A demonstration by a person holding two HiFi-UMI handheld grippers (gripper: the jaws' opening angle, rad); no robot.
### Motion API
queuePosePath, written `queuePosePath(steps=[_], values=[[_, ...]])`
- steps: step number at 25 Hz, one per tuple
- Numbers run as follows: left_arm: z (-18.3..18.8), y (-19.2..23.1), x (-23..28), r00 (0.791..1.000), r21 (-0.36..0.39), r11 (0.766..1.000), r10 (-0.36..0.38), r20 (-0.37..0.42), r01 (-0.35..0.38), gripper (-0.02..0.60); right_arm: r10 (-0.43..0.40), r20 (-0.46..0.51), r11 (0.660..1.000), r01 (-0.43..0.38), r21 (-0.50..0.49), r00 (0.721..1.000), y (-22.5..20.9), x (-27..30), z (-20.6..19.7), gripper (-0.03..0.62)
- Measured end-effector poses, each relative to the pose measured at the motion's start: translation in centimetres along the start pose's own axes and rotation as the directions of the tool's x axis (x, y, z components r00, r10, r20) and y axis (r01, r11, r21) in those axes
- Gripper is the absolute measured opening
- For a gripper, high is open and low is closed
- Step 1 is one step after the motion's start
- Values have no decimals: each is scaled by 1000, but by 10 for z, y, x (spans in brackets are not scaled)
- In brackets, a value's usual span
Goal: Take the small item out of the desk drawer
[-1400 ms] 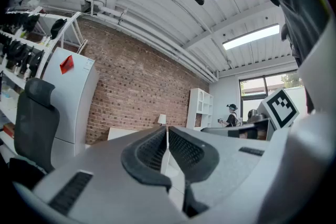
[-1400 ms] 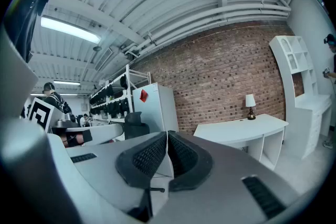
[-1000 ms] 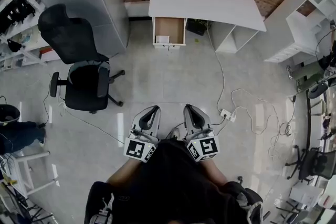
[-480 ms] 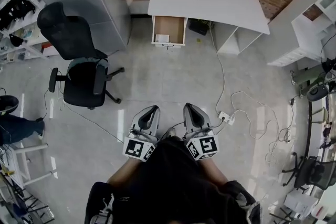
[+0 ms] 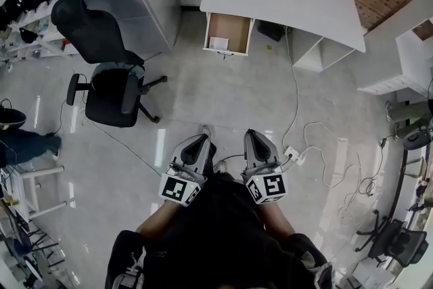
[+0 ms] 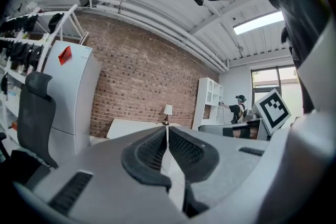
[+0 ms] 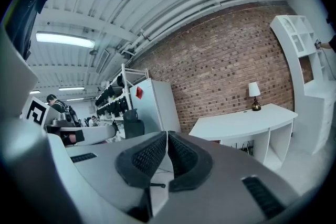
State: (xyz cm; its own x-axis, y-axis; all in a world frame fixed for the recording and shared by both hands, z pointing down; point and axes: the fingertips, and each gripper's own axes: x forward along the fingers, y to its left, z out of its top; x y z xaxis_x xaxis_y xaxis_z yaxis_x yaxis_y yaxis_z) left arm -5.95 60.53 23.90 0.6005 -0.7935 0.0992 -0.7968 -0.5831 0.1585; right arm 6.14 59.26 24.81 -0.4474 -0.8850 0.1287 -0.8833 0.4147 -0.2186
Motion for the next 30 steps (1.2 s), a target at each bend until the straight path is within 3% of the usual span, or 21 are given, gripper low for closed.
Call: queuePosePath(steps=[7, 11, 15, 19, 23, 30], values=[[2, 50, 80, 1000, -32, 999, -27, 11, 27, 18, -21, -15, 1000, 21, -4, 1000, -36, 76, 7, 32], [22, 78, 134, 997, -22, 997, -68, 31, 69, 18, -28, -19, 999, 27, -28, 999, -60, 133, 28, 32], [28, 110, 175, 998, -23, 997, -68, -4, 68, 18, -18, -10, 999, 18, -41, 1000, -78, 185, 49, 31], [38, 134, 205, 999, -28, 999, -25, 30, 25, 18, 13, -39, 999, -14, -42, 999, -99, 226, 53, 32], [30, 159, 241, 999, -48, 998, 46, -4, -46, 18, 64, -57, 997, -66, -43, 996, -130, 273, 56, 32], [40, 188, 318, 985, -71, 983, 170, 20, -168, 17, 160, -154, 981, -175, -86, 975, -208, 350, 41, 32]])
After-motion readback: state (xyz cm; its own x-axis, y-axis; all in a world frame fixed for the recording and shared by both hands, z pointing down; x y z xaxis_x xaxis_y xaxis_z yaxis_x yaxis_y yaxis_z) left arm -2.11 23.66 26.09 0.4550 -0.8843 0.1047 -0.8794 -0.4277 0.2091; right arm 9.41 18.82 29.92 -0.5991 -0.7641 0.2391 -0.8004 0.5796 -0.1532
